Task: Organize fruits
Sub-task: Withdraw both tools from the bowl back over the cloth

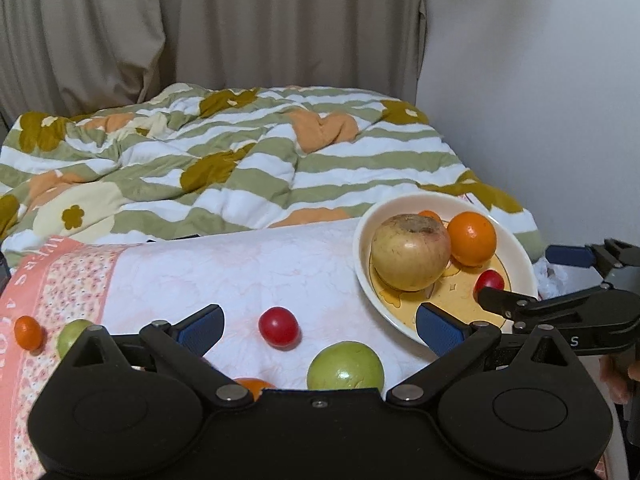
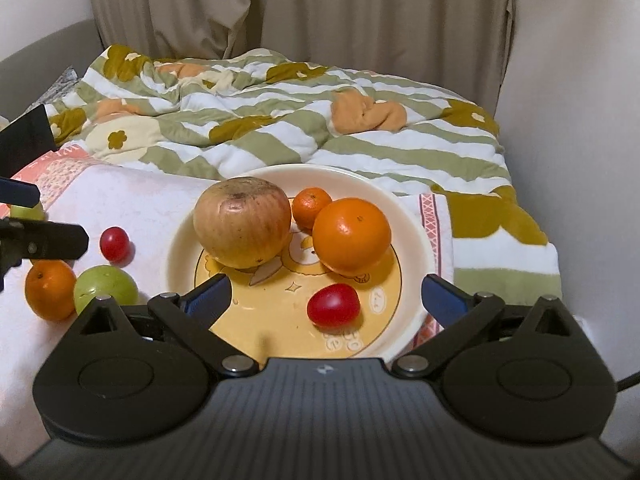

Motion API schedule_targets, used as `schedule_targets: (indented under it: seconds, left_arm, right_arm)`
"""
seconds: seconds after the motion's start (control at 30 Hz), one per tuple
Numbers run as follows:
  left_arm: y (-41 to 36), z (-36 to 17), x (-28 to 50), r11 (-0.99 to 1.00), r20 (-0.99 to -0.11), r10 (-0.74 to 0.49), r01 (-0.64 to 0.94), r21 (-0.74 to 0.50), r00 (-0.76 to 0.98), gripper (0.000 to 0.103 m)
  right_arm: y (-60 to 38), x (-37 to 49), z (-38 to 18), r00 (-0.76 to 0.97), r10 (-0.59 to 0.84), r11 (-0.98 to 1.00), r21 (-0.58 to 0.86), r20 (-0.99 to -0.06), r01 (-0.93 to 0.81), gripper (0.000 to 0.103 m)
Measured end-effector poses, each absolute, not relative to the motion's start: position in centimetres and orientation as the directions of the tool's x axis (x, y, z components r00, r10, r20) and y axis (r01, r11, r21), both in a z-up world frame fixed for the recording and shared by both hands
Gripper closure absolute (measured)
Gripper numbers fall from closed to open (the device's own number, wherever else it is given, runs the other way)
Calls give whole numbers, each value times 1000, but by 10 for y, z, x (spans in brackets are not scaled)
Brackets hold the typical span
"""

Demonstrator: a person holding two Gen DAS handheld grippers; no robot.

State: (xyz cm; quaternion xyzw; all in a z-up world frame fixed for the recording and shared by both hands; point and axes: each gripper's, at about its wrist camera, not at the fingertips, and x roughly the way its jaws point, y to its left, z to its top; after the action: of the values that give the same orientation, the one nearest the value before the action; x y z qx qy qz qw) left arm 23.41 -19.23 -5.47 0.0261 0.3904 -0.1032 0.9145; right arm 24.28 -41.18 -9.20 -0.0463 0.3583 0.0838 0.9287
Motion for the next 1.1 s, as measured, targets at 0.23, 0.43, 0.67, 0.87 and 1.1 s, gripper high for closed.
schedule_targets:
  seconds: [0.23,0.43,0.67,0.87,1.1]
  left_arm:
    - [-185,-35,202,983,-670,-145,182,-15,728,0]
    - [-174,-18,167,990,-627,-120,138,-20,770,0]
    - [-157,1,124,998,-579,-58,62,-13,814,0]
    - [-130,17,98,1000,-556,27,-20,18,831,0]
    - [-85,28,80,997,-521,80,-71,37,850,0]
  right_arm:
    - [-415,220,-71,747,119,985,-14,-654,-169,0]
    - [-415,186,-46,763,124,985,-14,-635,-172,0]
    - [-407,155,-22,770,146,981,-8,-621,-193,0]
    - [-395,137,-5,774,187,974,14,-604,-225,0]
    - [-353,116,16,786,219,969,32,-578,-246,0]
